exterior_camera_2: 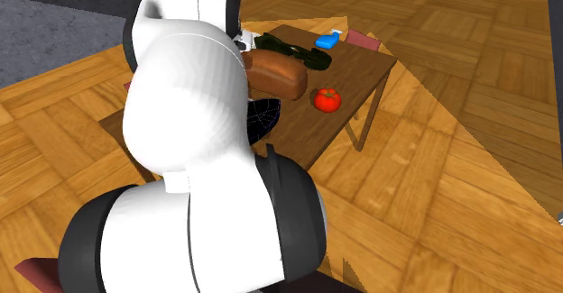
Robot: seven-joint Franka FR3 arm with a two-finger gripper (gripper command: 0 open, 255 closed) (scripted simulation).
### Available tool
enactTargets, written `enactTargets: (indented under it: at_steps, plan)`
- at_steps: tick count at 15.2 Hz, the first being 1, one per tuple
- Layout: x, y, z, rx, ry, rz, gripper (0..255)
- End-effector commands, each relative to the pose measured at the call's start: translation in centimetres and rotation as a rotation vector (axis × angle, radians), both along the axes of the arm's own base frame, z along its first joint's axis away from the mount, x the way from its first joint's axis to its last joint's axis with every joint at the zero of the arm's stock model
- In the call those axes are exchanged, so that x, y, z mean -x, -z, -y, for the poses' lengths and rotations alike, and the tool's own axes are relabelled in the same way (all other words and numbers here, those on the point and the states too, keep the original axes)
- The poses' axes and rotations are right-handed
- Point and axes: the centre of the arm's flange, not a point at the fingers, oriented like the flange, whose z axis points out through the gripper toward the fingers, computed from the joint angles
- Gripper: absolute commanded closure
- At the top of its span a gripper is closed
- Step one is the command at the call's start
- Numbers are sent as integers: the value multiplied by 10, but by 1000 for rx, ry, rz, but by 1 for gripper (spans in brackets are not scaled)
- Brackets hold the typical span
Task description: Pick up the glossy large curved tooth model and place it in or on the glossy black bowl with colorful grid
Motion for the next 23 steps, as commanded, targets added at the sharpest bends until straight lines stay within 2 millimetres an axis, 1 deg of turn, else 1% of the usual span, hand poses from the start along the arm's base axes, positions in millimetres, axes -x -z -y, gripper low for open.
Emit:
enactTargets:
  at_steps: [1,12,20,21,23]
  plan:
    - [0,9,-4,-1,1,0,255]
    - [0,69,-4,-1,1,0,255]
    - [0,69,-4,-1,1,0,255]
    - [0,69,-4,-1,1,0,0]
    - [0,69,-4,-1,1,0,0]
